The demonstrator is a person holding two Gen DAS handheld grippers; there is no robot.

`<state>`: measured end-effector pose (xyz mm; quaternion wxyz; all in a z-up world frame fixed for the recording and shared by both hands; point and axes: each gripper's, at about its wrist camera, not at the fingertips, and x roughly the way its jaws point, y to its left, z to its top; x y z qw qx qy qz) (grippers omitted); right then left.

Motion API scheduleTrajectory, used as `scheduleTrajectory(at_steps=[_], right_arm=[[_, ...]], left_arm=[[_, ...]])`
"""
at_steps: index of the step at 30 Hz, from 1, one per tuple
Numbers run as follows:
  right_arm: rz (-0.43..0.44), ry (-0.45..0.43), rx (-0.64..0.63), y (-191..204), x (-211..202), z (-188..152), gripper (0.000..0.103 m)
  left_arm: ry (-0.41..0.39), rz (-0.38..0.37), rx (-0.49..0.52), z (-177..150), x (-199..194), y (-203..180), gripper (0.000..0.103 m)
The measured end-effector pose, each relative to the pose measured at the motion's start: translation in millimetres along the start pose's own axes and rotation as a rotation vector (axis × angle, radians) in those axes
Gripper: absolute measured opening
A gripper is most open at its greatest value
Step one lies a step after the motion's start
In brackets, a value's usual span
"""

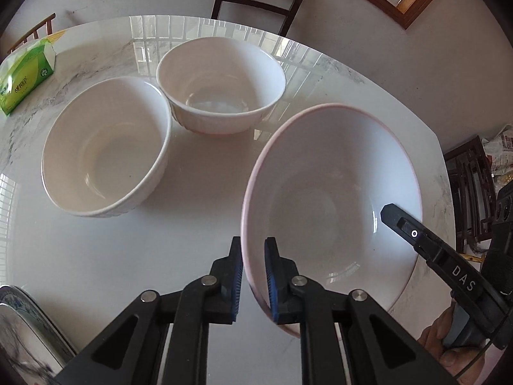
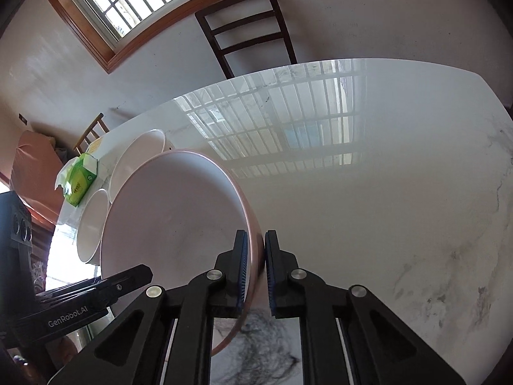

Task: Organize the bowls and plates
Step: 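Move both grippers to the large pink bowl and close on its rim, then lift the pink bowl and lower it beside the plate stack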

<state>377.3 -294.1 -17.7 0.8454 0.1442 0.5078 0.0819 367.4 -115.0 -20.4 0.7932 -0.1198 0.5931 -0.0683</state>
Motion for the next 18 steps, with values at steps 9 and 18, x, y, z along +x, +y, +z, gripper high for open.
scheduleTrajectory(at_steps=[9, 18], right_arm=[[0.111, 0.087, 0.009, 20, -54, -60, 0.012], [0.187, 0.146, 0.001, 53, -96, -155, 0.014]], left_arm=[[0.01, 0.012, 0.042, -91, -65, 25, 0.016], [0.001, 0.013, 0.044, -165, -111, 68, 0.016]])
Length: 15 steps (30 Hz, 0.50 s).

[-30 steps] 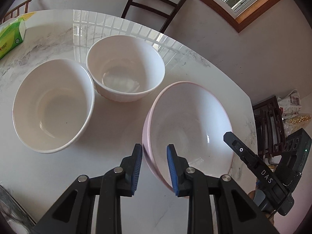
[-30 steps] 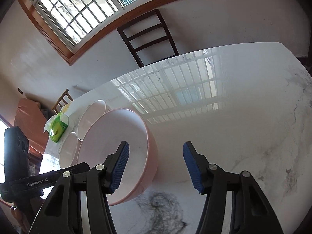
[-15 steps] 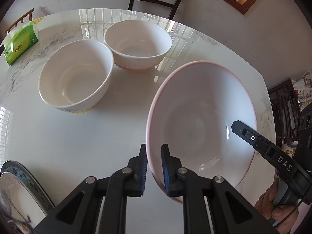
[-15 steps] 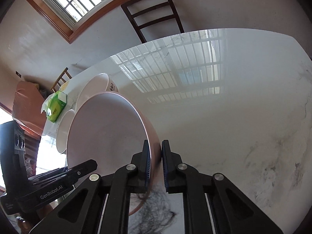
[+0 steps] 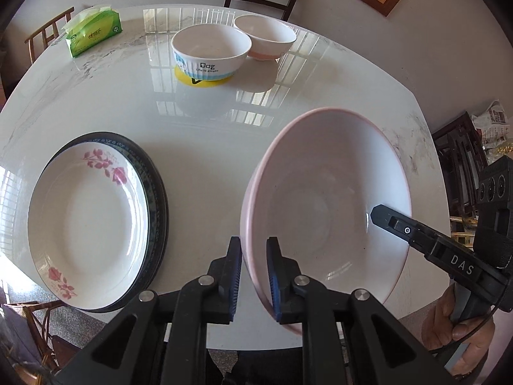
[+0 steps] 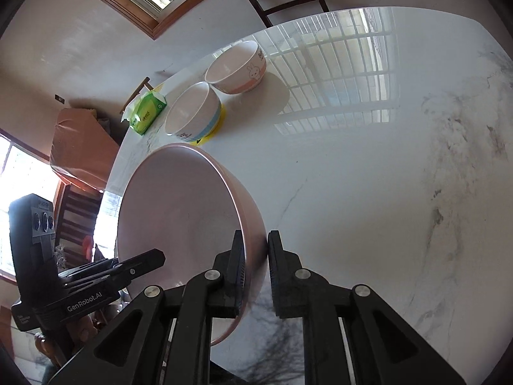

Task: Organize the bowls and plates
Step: 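Lift the pink bowl and lower it beside the plate stack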

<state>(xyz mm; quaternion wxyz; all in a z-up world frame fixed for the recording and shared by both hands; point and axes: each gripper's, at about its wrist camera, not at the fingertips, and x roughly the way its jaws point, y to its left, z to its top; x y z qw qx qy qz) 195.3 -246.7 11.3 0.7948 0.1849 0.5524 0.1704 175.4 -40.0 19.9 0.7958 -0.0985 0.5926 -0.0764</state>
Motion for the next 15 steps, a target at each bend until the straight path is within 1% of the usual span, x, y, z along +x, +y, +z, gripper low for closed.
scheduleTrajectory(at_steps=[4, 8, 11, 15], right_arm=[[0.002, 0.012, -0.015, 16, 1, -32, 0.013], [-0.009, 0.022, -0.022, 24, 5, -54, 0.013], [-0.014, 0.03, -0.01, 25, 10, -64, 0.013], [-0.027, 0.035, 0.0, 27, 14, -68, 0.013]], left_arm=[[0.013, 0.0, 0.004, -19, 0, 13, 0.016], [0.019, -0.006, -0.001, -29, 6, 20, 0.016], [0.02, -0.007, -0.011, -35, 6, 21, 0.016], [0.019, 0.004, 0.001, -42, 7, 22, 0.016]])
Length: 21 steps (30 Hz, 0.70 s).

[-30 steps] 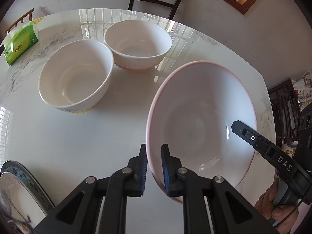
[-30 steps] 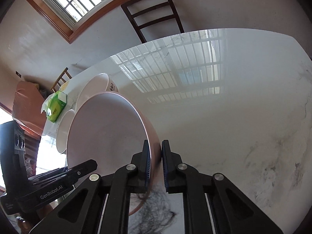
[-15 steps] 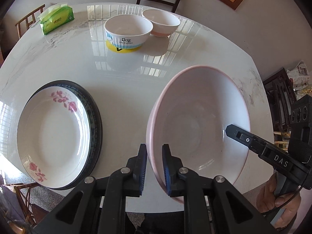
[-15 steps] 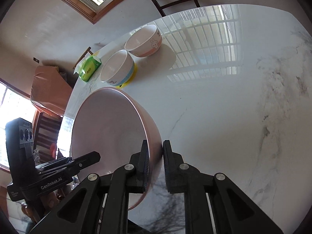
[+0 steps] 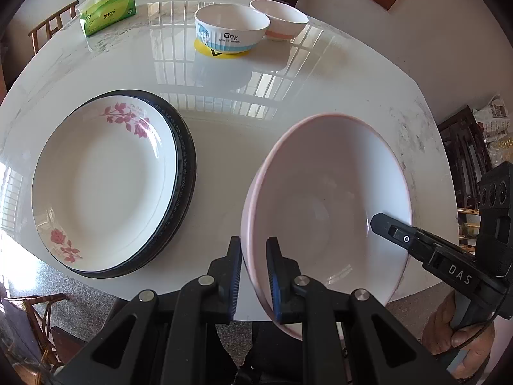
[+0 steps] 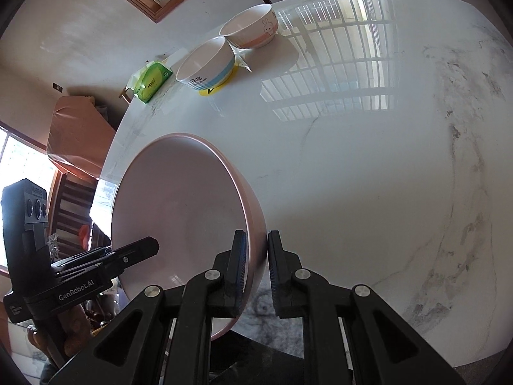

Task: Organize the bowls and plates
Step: 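Lift the pink bowl and lower it beside the plate stack, then open both grippers and pull them back from the pink bowl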

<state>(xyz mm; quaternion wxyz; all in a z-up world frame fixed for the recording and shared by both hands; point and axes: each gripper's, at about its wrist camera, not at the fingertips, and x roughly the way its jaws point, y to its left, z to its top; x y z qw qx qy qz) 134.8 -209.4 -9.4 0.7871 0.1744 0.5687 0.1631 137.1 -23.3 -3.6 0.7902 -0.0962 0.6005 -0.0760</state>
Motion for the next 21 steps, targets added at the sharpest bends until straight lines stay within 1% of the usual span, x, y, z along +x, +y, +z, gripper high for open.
scheduleTrajectory(at_steps=[11, 14, 16, 17, 18, 19, 20, 21], right_arm=[[-0.016, 0.012, 0.004, 1, 13, -2, 0.014], [-0.016, 0.012, 0.005, 0, 15, -2, 0.014], [-0.009, 0.009, 0.006, 0, 14, -4, 0.015], [-0.008, 0.007, 0.005, 0, 14, -4, 0.015], [-0.007, 0.004, 0.002, 0, 14, -5, 0.015], [-0.005, 0.0, 0.001, 1, 13, -5, 0.016], [0.0, -0.004, 0.004, 1, 13, -6, 0.017], [0.006, -0.01, 0.004, 1, 11, -6, 0.018]], left_arm=[[0.024, 0.005, -0.003, -5, 17, -2, 0.016], [0.008, 0.008, 0.001, -5, 18, -2, 0.016], [0.001, 0.004, 0.007, -6, 20, -3, 0.018], [-0.004, -0.004, 0.011, -7, 19, -3, 0.023], [-0.012, -0.006, 0.015, -7, 19, -3, 0.03], [-0.017, 0.001, 0.019, -8, 17, -3, 0.034], [-0.027, 0.002, 0.024, -9, 14, -2, 0.04], [-0.052, -0.002, 0.033, -10, 10, -2, 0.041]])
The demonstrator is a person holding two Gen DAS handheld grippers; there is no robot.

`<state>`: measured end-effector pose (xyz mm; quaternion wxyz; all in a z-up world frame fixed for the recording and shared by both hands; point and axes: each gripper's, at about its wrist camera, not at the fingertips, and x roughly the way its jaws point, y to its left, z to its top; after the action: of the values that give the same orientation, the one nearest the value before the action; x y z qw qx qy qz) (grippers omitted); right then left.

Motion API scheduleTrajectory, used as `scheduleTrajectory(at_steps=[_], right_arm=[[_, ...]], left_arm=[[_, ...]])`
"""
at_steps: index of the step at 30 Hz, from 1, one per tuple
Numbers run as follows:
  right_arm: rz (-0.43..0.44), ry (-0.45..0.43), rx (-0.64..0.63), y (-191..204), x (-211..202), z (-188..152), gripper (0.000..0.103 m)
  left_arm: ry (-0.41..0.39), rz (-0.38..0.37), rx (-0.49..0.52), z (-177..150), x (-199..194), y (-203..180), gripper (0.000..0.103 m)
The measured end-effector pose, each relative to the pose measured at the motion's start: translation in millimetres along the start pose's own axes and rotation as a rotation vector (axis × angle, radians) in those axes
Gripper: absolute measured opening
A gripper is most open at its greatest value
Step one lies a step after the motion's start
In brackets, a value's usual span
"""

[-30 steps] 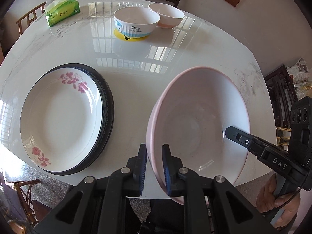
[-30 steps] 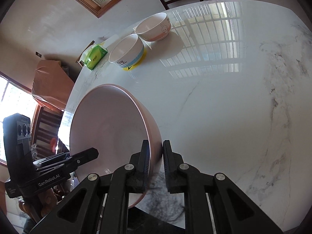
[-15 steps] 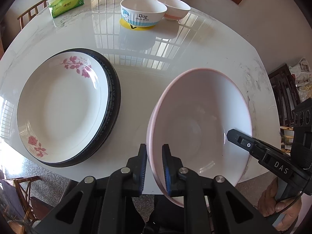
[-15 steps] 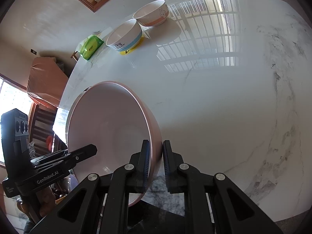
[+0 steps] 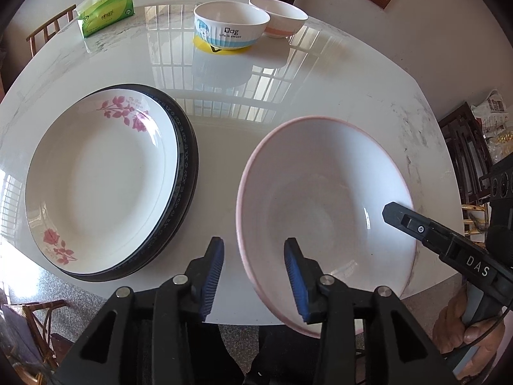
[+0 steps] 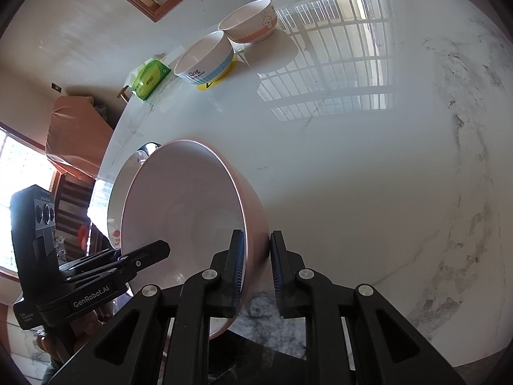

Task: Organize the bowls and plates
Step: 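Open both grippers and pull them back from the pink bowl, then move both grippers to the blue-printed white bowl and grasp its rim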

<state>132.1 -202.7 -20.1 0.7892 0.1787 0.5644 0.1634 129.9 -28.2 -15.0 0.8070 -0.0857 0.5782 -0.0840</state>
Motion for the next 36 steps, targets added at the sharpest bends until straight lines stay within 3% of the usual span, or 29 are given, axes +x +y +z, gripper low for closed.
scheduleTrajectory(at_steps=[2, 3, 5, 7, 9, 10, 12, 14, 18, 20, 21, 24, 27, 29, 32, 34, 36], right_arm=[[-0.011, -0.032, -0.019, 4, -6, 0, 0.019], [-0.027, -0.056, -0.037, 7, -12, 0, 0.019], [-0.062, -0.103, -0.087, 15, -24, 1, 0.021], [-0.106, -0.153, -0.146, 24, -38, 3, 0.035], [-0.143, -0.205, -0.204, 34, -52, 6, 0.061], [-0.166, -0.229, -0.227, 39, -59, 8, 0.065], [-0.209, -0.272, -0.278, 50, -74, 16, 0.087], [-0.275, -0.319, -0.298, 62, -89, 30, 0.101], [-0.311, -0.503, -0.327, 81, -132, 56, 0.103], [-0.273, -0.584, -0.309, 73, -140, 63, 0.103], [-0.217, -0.572, -0.32, 66, -135, 66, 0.103], [-0.077, -0.418, -0.229, 42, -114, 88, 0.099], [-0.135, -0.418, -0.239, 40, -108, 105, 0.099], [-0.185, -0.421, -0.308, 52, -104, 117, 0.099], [-0.146, -0.326, -0.299, 60, -86, 147, 0.098], [-0.121, -0.26, -0.267, 60, -68, 169, 0.091], [-0.093, -0.174, -0.228, 59, -46, 191, 0.061]], left_arm=[[-0.07, 0.014, 0.024, -3, -13, 1, 0.045], [-0.088, 0.021, 0.028, -3, -19, 2, 0.053], [-0.111, -0.007, 0.022, -3, -31, 5, 0.055], [-0.173, -0.061, 0.007, -5, -46, 11, 0.055], [-0.263, -0.119, 0.007, -8, -64, 17, 0.056], [-0.306, -0.144, 0.019, -8, -72, 18, 0.056], [-0.394, -0.161, 0.022, -8, -89, 22, 0.056], [-0.474, -0.198, -0.012, -8, -103, 29, 0.056], [-0.558, -0.332, -0.153, -1, -115, 53, 0.056], [-0.561, -0.323, -0.185, 9, -118, 62, 0.056], [-0.557, -0.291, -0.171, 14, -119, 62, 0.056], [-0.55, -0.175, -0.088, 33, -122, 59, 0.056], [-0.475, -0.077, -0.009, 59, -114, 55, 0.056], [-0.402, -0.073, -0.004, 81, -102, 60, 0.056], [-0.324, -0.069, -0.029, 120, -83, 71, 0.056], [-0.302, -0.049, -0.053, 144, -70, 79, 0.056], [-0.267, -0.079, -0.063, 165, -56, 85, 0.056]])
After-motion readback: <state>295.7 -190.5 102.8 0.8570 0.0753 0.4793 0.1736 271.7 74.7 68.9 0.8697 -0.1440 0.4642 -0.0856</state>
